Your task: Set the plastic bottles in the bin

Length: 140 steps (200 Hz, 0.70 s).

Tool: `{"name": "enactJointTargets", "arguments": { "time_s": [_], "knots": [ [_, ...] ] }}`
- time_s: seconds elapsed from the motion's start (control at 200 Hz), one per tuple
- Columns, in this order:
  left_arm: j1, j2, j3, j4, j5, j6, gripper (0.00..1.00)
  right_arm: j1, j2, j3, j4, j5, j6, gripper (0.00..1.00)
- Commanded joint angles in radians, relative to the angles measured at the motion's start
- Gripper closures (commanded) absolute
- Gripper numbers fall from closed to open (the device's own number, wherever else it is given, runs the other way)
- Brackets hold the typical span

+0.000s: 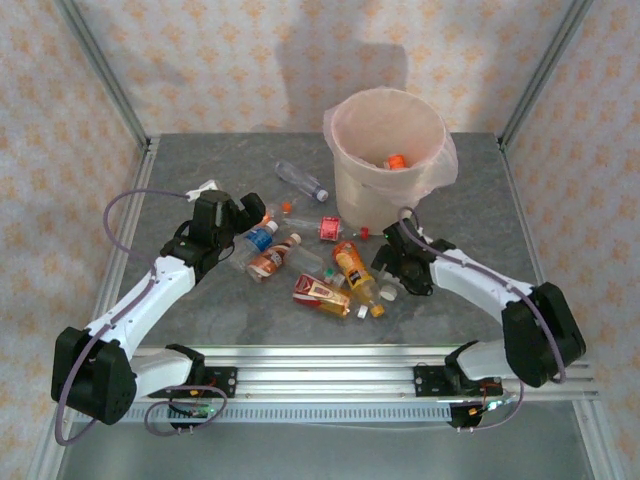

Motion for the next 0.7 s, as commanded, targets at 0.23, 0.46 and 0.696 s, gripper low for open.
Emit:
{"name": "enactJointTargets", "arguments": {
  "time_s": [0.23, 0.46, 0.696],
  "knots": [
    [0.008, -0.007, -0.006, 0.026, 0.006, -0.012, 0.0, 0.007, 0.11, 0.021, -0.007, 0.116, 0.024, 0.01],
    [0.009, -0.014, -0.006, 0.016, -0.002, -0.006, 0.0, 0.007, 0.167, 0.023, 0.018, 0.137, 0.023, 0.1],
    [0.008, -0.021, -0.003, 0.002, -0.015, 0.002, 0.0, 0.007, 0.123, 0.025, -0.009, 0.174, 0.025, 0.37]
  ]
}}
